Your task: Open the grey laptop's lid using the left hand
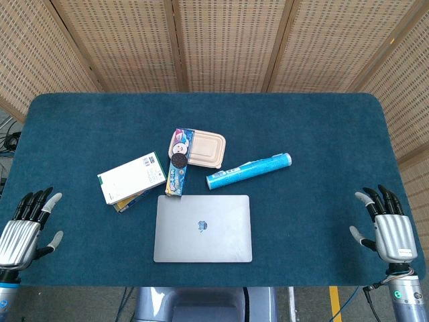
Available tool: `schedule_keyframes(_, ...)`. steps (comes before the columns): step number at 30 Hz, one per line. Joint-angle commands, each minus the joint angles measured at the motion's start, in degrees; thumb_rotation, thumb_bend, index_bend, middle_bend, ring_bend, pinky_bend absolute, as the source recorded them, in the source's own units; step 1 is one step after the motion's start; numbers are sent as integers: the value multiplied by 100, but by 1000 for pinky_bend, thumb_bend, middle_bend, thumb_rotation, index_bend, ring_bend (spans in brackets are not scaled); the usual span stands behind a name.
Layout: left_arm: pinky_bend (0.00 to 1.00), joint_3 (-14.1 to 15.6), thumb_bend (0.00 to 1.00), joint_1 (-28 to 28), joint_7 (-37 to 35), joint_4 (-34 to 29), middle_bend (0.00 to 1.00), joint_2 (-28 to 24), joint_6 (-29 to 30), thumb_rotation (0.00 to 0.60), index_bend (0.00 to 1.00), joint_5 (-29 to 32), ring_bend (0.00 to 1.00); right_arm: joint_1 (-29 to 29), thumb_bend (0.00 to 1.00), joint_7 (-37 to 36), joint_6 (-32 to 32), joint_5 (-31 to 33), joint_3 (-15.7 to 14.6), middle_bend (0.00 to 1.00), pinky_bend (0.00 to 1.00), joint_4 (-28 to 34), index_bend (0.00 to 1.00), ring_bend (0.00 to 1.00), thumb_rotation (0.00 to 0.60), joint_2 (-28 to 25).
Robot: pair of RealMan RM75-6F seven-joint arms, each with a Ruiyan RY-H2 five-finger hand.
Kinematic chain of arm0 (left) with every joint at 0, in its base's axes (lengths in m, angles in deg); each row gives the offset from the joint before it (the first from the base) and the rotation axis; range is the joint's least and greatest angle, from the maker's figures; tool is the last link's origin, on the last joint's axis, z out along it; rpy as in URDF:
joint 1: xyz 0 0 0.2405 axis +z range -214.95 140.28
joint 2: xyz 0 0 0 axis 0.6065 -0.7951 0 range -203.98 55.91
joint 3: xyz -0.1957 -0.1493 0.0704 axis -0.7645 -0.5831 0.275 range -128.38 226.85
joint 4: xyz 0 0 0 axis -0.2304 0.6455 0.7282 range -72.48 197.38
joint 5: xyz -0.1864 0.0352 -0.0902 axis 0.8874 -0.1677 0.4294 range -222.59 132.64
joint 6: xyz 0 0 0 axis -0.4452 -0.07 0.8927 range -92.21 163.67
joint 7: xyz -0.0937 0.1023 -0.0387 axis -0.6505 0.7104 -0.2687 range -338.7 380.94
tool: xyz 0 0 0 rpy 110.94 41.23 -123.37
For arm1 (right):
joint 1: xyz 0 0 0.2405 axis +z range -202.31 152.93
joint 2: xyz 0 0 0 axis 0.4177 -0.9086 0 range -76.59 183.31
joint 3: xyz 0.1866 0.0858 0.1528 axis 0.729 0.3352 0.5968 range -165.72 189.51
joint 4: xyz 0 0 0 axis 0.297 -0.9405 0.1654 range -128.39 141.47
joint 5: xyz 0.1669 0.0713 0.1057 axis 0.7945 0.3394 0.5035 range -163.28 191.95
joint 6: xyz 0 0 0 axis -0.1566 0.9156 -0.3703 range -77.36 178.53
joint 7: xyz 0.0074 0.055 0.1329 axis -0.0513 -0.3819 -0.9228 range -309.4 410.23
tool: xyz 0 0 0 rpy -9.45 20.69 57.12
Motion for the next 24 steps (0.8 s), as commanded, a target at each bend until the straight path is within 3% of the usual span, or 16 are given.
schedule_keyframes(1,0,-2,369,2,6,-5,0,0,4,600,48,9,0,5,260,-9,-10,4,4,172,108,-7,226,20,600,4)
schedule_keyframes(15,0,-9,369,9,1,-32,0,-4,23,600,48,42,0,-4,260,-65,22,-26,16,172,108,-41,226,20,600,-15)
schedule_keyframes(24,0,-100,368,-279,-159,34,0,-101,-260,600,48,-44,0,-1,260,1,27,-30,27,171,108,4,226,20,600,-24)
